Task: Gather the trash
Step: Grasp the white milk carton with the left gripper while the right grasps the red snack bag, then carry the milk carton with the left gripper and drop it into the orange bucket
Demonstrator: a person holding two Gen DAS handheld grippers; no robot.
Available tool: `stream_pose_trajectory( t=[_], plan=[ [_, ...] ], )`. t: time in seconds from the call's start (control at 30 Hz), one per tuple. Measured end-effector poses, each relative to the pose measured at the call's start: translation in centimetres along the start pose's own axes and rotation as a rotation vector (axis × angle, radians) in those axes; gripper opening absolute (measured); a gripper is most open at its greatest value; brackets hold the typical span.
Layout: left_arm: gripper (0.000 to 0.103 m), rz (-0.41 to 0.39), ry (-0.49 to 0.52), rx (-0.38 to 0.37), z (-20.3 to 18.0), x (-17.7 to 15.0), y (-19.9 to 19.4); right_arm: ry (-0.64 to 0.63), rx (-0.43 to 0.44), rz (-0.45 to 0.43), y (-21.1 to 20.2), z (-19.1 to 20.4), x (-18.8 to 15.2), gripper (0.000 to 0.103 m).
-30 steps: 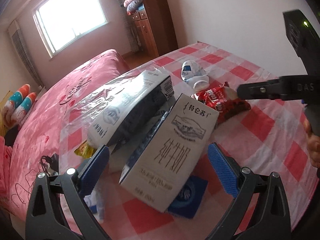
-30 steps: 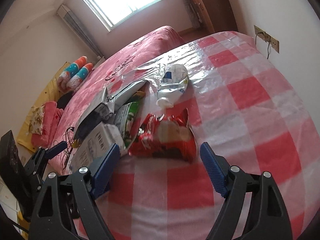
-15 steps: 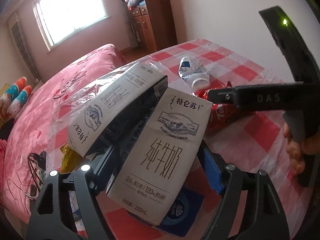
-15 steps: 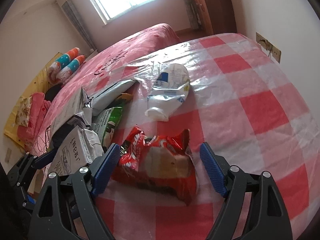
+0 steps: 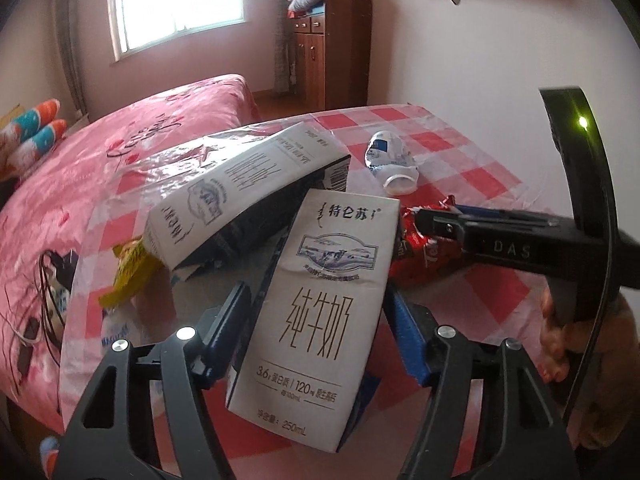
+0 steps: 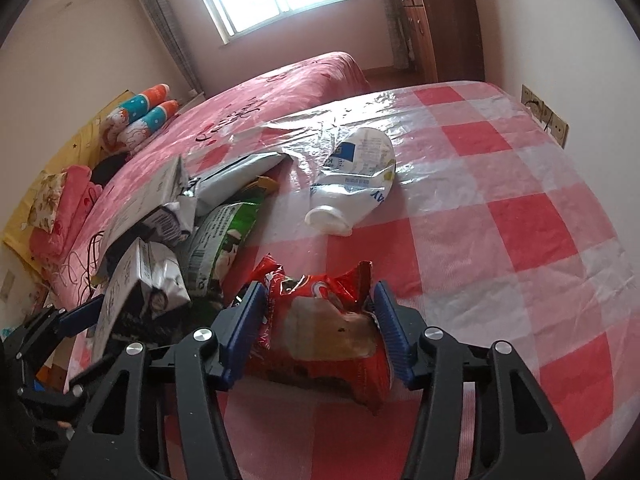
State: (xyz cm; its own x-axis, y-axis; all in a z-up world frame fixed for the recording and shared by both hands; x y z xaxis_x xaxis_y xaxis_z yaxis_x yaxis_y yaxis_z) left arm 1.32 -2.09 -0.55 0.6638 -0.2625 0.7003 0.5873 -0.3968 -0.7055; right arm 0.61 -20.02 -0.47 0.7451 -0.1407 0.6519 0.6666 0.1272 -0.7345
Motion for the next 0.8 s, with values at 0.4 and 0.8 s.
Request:
stream_pose_trajectory(
  t=[0.4,0.8],
  plan=[
    [0.067,-0.079,-0.108,-0.055,0.8,-1.5,-3.8,-0.025,-0.008,-0.051,-4.1,1.1,-2.4,0.047],
    [0.067,-0.174,-0.180,-0.040,3.1,-2.9,-9.3,-0.053,0.024,-0.102,-8.7,4.3,-3.0,0.045]
  ],
)
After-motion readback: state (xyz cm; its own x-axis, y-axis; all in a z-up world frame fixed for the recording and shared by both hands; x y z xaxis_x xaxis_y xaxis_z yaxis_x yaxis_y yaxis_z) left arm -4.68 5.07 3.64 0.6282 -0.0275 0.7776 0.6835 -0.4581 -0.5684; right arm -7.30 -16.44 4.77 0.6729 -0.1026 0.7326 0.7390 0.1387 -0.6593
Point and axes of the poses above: each gripper's, at about its wrist camera, not at the fingertips, and y roughly the way its jaws point, z to its left, x to its top, the point moved 8 cm from there along y, roughly the way its jaws point, and after that the axes turned 9 degrees about -x, right-handed, at the moved point
